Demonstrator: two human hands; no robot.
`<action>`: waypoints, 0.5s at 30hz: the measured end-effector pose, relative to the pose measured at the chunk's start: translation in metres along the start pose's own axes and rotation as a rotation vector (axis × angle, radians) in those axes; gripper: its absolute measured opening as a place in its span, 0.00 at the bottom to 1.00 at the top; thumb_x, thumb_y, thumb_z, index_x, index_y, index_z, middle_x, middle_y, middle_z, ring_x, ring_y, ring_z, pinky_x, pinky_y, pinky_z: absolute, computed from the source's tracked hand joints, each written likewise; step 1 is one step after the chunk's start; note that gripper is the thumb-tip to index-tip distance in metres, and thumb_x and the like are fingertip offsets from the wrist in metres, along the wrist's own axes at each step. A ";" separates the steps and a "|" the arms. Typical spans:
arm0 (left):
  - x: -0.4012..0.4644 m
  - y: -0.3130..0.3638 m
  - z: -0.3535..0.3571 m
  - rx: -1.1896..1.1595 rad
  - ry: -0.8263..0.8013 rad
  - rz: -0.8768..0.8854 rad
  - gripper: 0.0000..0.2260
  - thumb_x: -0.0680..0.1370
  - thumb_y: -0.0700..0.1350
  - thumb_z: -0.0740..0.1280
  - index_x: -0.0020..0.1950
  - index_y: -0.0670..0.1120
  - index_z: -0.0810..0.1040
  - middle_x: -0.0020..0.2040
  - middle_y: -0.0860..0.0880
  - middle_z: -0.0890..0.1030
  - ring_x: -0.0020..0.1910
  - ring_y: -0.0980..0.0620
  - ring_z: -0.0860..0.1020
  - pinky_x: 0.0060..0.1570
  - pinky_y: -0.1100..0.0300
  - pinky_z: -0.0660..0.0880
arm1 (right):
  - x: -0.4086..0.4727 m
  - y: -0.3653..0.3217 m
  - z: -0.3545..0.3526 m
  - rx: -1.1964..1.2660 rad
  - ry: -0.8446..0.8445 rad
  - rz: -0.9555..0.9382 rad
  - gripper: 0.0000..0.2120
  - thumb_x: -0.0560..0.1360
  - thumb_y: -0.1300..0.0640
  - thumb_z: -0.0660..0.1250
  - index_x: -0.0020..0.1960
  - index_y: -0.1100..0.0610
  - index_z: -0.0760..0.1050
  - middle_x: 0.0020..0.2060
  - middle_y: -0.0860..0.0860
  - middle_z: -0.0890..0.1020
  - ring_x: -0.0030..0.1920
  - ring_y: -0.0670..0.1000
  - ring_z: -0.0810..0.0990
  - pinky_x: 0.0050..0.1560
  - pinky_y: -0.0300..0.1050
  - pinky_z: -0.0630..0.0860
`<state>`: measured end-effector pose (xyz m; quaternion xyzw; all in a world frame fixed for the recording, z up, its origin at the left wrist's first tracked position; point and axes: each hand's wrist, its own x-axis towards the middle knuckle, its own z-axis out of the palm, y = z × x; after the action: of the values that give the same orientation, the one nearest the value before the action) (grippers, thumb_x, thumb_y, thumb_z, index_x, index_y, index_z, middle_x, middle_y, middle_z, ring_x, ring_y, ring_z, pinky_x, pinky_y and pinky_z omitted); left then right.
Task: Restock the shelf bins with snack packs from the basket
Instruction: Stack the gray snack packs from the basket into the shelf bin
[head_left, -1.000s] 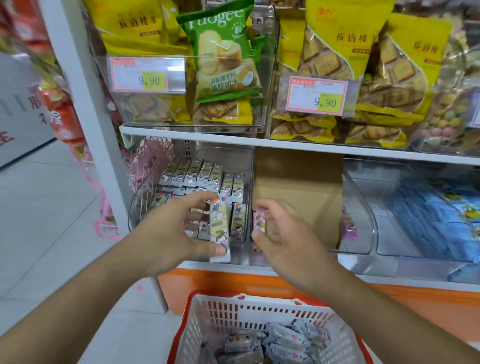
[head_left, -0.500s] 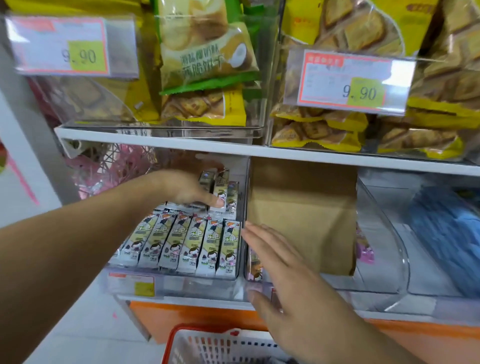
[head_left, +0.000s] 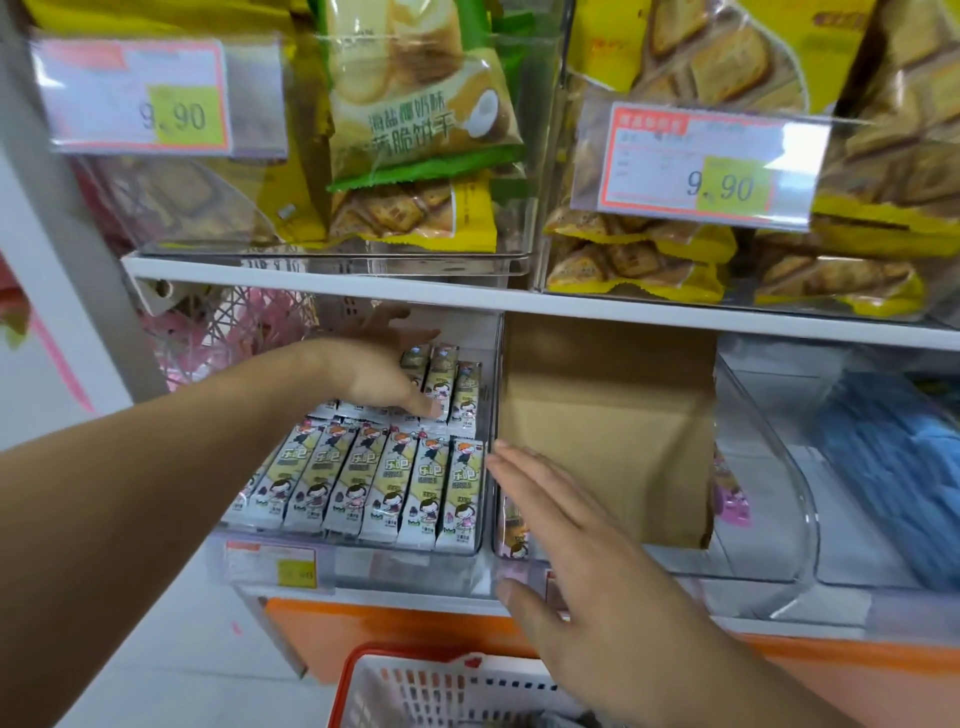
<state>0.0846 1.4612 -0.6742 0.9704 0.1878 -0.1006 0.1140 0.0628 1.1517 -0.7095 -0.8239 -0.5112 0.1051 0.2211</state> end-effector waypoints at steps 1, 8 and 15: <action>-0.004 -0.001 0.002 -0.010 0.031 0.015 0.49 0.68 0.73 0.72 0.82 0.65 0.52 0.84 0.56 0.43 0.83 0.45 0.47 0.80 0.42 0.53 | -0.001 0.000 -0.001 0.007 -0.002 -0.001 0.40 0.83 0.46 0.65 0.83 0.35 0.40 0.77 0.23 0.38 0.79 0.31 0.36 0.82 0.42 0.48; -0.093 0.016 0.028 -0.376 0.298 0.077 0.28 0.77 0.65 0.69 0.77 0.65 0.68 0.74 0.48 0.65 0.77 0.42 0.59 0.78 0.44 0.58 | -0.020 -0.003 -0.003 0.011 0.058 -0.004 0.37 0.83 0.48 0.65 0.85 0.41 0.48 0.80 0.28 0.46 0.80 0.32 0.42 0.80 0.35 0.47; -0.217 0.053 0.118 -0.579 0.533 0.251 0.10 0.81 0.49 0.69 0.61 0.53 0.82 0.61 0.58 0.75 0.62 0.62 0.74 0.64 0.67 0.68 | -0.069 -0.004 0.016 0.057 0.167 -0.012 0.22 0.82 0.56 0.67 0.75 0.51 0.72 0.69 0.46 0.73 0.72 0.47 0.69 0.72 0.39 0.64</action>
<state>-0.1102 1.3085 -0.7252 0.9056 0.1115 0.2260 0.3412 0.0220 1.0955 -0.7255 -0.8200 -0.4928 0.0490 0.2870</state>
